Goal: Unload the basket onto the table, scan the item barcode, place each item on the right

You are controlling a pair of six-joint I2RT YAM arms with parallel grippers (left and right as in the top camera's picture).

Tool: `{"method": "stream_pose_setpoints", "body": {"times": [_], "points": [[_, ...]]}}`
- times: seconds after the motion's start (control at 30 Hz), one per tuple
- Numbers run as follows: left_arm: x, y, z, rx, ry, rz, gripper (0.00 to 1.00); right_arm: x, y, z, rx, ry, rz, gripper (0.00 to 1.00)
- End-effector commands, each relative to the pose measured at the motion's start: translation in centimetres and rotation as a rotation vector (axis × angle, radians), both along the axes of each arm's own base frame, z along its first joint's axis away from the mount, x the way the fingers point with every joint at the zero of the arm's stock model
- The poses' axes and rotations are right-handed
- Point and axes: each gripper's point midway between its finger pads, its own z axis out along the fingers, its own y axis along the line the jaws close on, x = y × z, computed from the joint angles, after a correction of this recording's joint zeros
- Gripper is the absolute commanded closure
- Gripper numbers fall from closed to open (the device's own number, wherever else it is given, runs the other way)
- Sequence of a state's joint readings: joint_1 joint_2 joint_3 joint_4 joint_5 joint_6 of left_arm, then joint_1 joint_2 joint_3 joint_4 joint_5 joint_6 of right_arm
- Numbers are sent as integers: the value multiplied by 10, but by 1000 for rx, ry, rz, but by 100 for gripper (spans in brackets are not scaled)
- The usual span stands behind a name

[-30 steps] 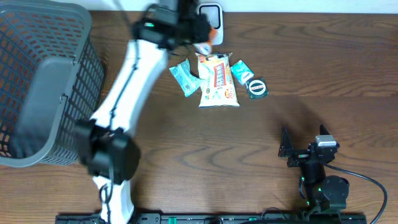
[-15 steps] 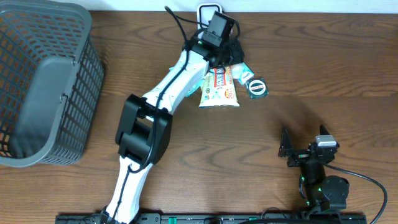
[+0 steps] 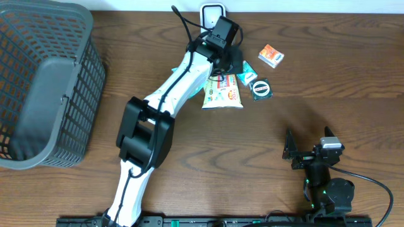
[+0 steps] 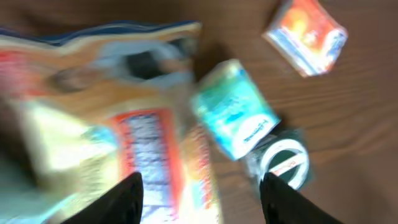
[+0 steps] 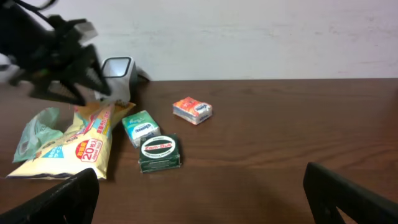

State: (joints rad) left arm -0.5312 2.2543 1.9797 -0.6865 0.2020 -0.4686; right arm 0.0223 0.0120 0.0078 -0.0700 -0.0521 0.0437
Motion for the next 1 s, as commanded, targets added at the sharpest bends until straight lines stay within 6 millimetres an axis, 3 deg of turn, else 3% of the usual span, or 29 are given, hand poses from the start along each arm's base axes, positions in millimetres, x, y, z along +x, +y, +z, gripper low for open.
{"method": "stream_pose_setpoints", "body": {"times": [0.0,0.2,0.4,0.57,0.6,0.77,0.8,0.83,0.97], "points": [[1,48,66,202,-178,11,36,0,1,0,-8,-2,5,1],[-38,126,139,425,-232,119,25,0,1,0,-8,-2,5,1],[-75,193,206,360,-261,314,19,0,1,0,-8,-2,5,1],[-117,275,248,316,-258,565,18,0,1,0,-8,-2,5,1],[-138,307,260,319,-255,651,18,0,1,0,-8,-2,5,1],[-187,370,279,299,-250,898,18,0,1,0,-8,-2,5,1],[-196,379,283,300,-253,935,11,0,1,0,-8,-2,5,1],[-203,385,285,301,-255,958,0,0,1,0,-8,-2,5,1],[-222,395,290,295,-258,1006,2,0,1,0,-8,-2,5,1]]}}
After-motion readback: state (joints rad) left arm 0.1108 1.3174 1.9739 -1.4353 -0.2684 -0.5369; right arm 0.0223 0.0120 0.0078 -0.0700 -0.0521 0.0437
